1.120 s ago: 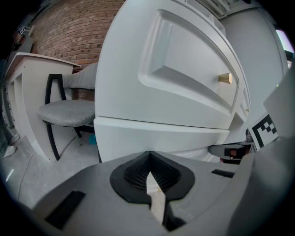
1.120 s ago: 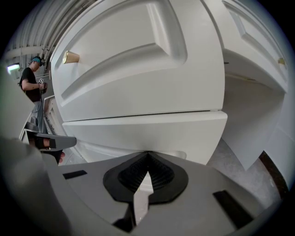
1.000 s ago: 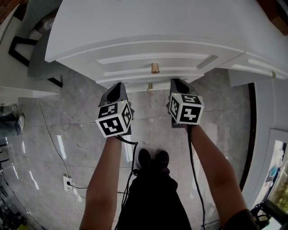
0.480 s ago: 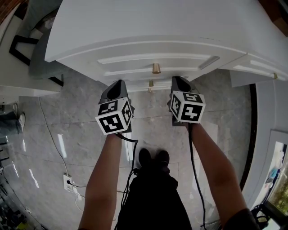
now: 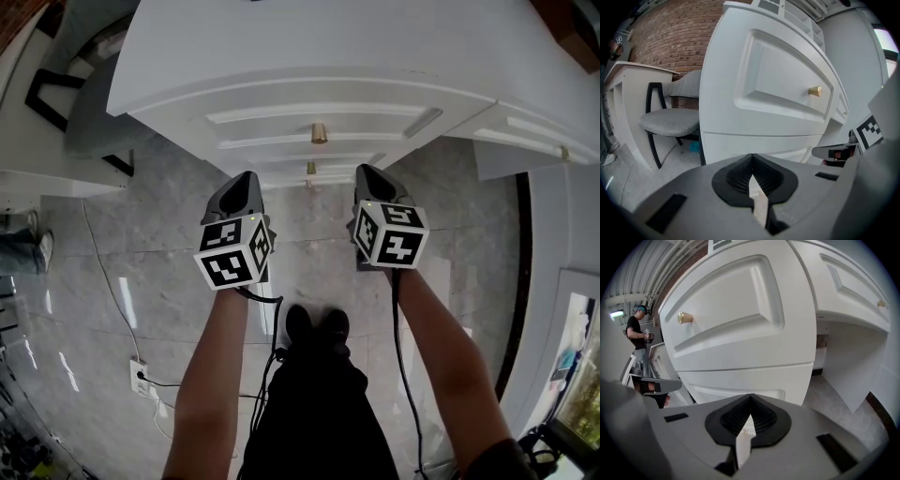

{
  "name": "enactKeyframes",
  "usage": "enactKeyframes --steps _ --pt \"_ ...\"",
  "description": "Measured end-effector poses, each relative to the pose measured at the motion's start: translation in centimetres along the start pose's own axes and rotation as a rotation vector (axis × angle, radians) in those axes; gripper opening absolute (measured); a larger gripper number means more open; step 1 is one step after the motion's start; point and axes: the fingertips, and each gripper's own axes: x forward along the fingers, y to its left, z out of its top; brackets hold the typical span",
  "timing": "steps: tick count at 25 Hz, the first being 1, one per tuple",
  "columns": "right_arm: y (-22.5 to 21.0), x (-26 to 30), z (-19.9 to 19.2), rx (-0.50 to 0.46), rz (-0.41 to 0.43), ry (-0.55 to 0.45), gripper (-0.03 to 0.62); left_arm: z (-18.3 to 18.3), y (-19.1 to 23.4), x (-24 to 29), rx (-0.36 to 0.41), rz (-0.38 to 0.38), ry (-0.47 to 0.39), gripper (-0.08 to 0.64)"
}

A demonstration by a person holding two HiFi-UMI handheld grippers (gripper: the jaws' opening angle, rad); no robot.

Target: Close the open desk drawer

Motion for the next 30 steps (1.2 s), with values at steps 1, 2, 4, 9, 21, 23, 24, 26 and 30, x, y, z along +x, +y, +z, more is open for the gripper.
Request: enactKeyframes --steps 1,2,4,9,21,23,24,26,30 --pt "0.3 -0.5 0.2 -0.006 0.008 -0.004 0.005 0.1 -0.2 -0.6 0.009 -0.001 -0.002 0.009" --pt "0.5 -1.1 0.3 -0.009 0.015 -0.008 0.005 0.3 -0.3 -1.1 0.016 -0.002 -0.003 0.009" --pt "0.9 -2.3 0.7 -0.007 0.026 -0.017 0.005 0.6 -0.7 -2.3 0.028 -0.002 -0.008 0.009" --pt "1.6 -5.3 1.5 -0.018 0.052 -0.041 0.005 1.3 -1.6 -5.3 0.061 -0.004 -0.029 0.009" --pt "2.0 -12.2 2.5 -0.012 0.082 -0.050 0.005 2.2 -3.6 -11.4 0.074 0.004 -0.041 0.009" --pt "2.3 -12.8 2.5 -0.017 0.087 -0.045 0.005 2.4 -3.7 -12.1 0.071 0.007 -0.041 0.009" --pt "2.4 -13.1 2.6 -0.021 0.090 -0.043 0.005 2.4 -3.7 -12.4 0.072 0.008 -0.041 0.009" --pt "2.7 -13.7 2.8 -0.032 0.099 -0.046 0.005 2.5 -3.8 -13.0 0.075 0.008 -0.041 0.009" --pt "3.4 -14.3 3.5 -0.055 0.116 -0.057 0.005 2.8 -3.8 -13.9 0.083 0.009 -0.033 0.009"
